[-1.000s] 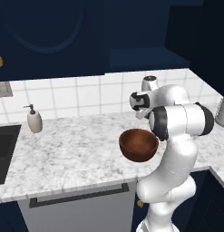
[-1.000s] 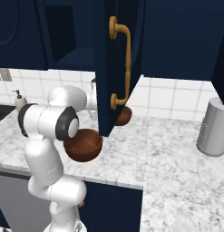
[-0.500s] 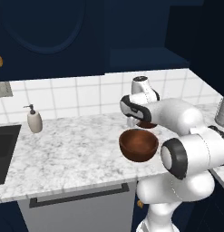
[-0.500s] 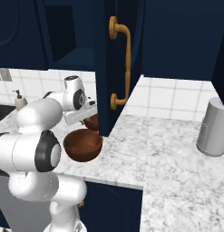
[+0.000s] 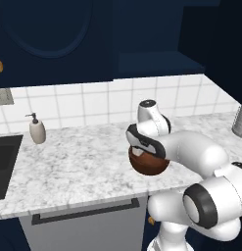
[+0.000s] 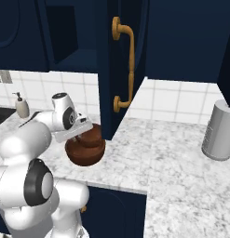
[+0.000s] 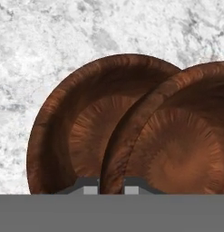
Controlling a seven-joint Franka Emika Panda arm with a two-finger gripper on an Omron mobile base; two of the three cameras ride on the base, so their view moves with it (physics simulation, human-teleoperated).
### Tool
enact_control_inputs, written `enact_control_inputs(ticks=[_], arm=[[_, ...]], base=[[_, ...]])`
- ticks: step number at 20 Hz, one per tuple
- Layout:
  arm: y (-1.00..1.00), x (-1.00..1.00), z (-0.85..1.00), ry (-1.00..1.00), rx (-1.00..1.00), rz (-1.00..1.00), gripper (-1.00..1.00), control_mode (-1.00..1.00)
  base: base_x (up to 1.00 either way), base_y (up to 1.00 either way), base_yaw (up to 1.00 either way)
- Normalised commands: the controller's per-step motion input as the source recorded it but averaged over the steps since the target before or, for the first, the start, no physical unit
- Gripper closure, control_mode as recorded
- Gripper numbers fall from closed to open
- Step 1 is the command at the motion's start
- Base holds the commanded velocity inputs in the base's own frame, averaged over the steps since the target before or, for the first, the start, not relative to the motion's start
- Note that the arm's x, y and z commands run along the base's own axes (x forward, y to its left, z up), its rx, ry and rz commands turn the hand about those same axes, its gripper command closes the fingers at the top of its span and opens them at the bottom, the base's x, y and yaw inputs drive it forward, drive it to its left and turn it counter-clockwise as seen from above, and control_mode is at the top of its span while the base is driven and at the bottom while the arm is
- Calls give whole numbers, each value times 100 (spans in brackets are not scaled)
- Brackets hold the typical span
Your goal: Pick up the bowls on the counter and stack them on top of one another in the open cabinet. Place the smaller bowl on top of the larger bowl.
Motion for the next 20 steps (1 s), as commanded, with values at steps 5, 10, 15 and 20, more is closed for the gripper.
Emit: enact_control_inputs(ticks=[5,10,15,20], arm=[[10,0,-37,0,0,0,100,-100],[12,0,-23,0,0,0,100,-100],[5,0,-7,0,0,0,100,-100],[0,0,4,0,0,0,-100,-100]], base=[[0,0,0],[0,0,0],[0,0,0],[0,0,0]])
